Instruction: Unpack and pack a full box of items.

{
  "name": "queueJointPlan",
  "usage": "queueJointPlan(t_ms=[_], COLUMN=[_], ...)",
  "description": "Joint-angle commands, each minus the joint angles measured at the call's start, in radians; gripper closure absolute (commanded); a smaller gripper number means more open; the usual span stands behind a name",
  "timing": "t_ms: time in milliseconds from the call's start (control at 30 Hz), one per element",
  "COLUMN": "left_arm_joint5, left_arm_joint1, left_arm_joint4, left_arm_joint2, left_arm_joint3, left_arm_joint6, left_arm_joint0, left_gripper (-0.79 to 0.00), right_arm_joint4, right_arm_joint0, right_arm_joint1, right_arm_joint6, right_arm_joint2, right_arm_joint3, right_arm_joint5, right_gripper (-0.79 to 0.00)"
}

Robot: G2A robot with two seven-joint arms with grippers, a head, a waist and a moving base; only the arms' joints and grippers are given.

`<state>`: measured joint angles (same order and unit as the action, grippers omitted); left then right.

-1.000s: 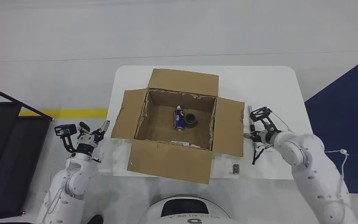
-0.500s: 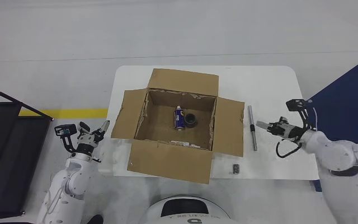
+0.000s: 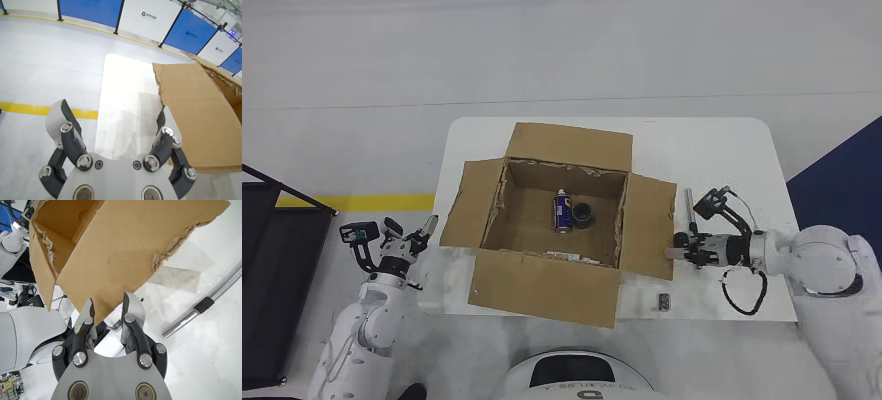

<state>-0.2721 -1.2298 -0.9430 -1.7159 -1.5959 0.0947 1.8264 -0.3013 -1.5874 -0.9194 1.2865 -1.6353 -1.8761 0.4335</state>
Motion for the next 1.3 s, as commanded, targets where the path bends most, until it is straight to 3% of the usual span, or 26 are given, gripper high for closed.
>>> queueJointPlan(t_ms=[0,267,667,900,1267], left_arm_joint5=[0.0,0.0,0.0,0.0,0.0], left_arm_joint1=[0.0,0.0,0.0,0.0,0.0], left_arm_joint4=[0.0,0.0,0.0,0.0,0.0], left_arm_joint2=[0.0,0.0,0.0,0.0,0.0], left_arm_joint3=[0.0,0.0,0.0,0.0,0.0], left_arm_joint6=[0.0,0.0,0.0,0.0,0.0], left_arm_joint0=[0.0,0.0,0.0,0.0,0.0], left_gripper=[-0.785,-0.785,-0.785,-0.785,-0.785], right_arm_joint4=[-0.05,-0.165,-0.214,-0.264,-0.306], right_arm_joint0=[0.047,0.236,0.486,0.569,0.618], right_arm_joint1=[-0.003,-0.028,-0.09,-0.113,-0.119], right_arm_joint6=[-0.004,-0.007,-0.039,-0.087,-0.166], right_arm_joint2=[0.068,0.34,0.643,0.71,0.677], right_arm_joint3=[0.0,0.031,0.124,0.169,0.194], right_arm_joint5=[-0.034,-0.154,-0.27,-0.331,-0.413], right_gripper=[0.0,0.0,0.0,0.0,0.0])
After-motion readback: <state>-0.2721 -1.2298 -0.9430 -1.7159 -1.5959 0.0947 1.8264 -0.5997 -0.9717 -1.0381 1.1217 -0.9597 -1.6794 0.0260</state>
